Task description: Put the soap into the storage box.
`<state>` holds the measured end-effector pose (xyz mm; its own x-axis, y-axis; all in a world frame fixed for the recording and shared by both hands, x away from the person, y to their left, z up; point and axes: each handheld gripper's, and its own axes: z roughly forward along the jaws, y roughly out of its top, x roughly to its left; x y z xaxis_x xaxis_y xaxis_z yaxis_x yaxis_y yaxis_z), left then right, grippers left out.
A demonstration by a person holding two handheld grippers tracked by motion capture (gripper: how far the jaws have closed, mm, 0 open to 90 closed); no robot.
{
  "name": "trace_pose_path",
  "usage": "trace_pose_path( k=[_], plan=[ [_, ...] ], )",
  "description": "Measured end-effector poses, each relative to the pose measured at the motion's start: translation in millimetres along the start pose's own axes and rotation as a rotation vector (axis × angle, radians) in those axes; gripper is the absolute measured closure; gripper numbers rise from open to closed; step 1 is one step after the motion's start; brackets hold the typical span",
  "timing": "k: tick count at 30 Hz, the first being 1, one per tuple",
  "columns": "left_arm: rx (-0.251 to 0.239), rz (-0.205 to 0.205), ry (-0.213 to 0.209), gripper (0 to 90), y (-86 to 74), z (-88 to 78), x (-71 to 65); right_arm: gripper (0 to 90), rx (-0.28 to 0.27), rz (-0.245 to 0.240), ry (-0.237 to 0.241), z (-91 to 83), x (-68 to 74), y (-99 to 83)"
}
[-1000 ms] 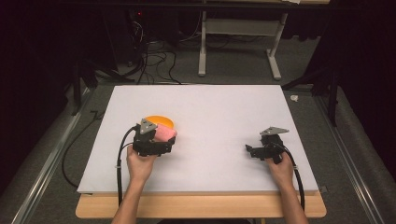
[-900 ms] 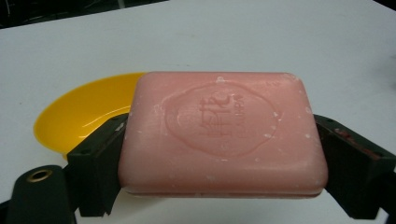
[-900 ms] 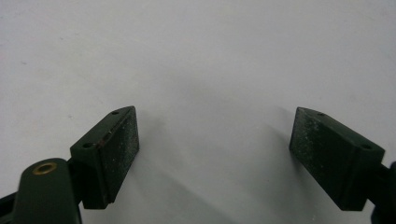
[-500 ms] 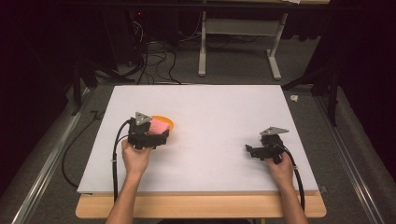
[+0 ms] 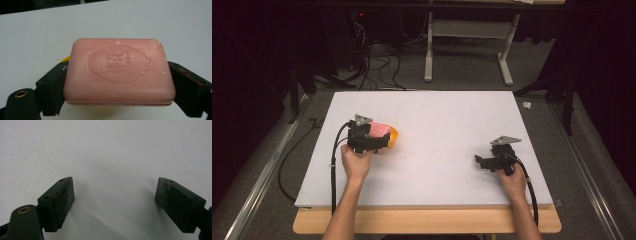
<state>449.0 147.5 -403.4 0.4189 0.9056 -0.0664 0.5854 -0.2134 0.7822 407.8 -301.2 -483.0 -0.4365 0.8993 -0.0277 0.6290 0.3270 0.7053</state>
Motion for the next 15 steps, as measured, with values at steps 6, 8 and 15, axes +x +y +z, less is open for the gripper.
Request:
trace_pose_path(
  k=[6,8,15],
  plan=[
    [0.016,-0.02,0.016,13.7,4.8,8.7,4.3,16.6,0.0,0.0,0.0,0.0,0.0,0.0],
    [0.024,-0.022,0.022,13.7,6.0,11.6,5.3,16.6,0.0,0.0,0.0,0.0,0.1,0.0],
    [0.066,-0.038,0.05,13.7,6.3,26.1,9.4,16.6,0.0,0.001,0.0,0.0,0.1,0.0]
  ],
)
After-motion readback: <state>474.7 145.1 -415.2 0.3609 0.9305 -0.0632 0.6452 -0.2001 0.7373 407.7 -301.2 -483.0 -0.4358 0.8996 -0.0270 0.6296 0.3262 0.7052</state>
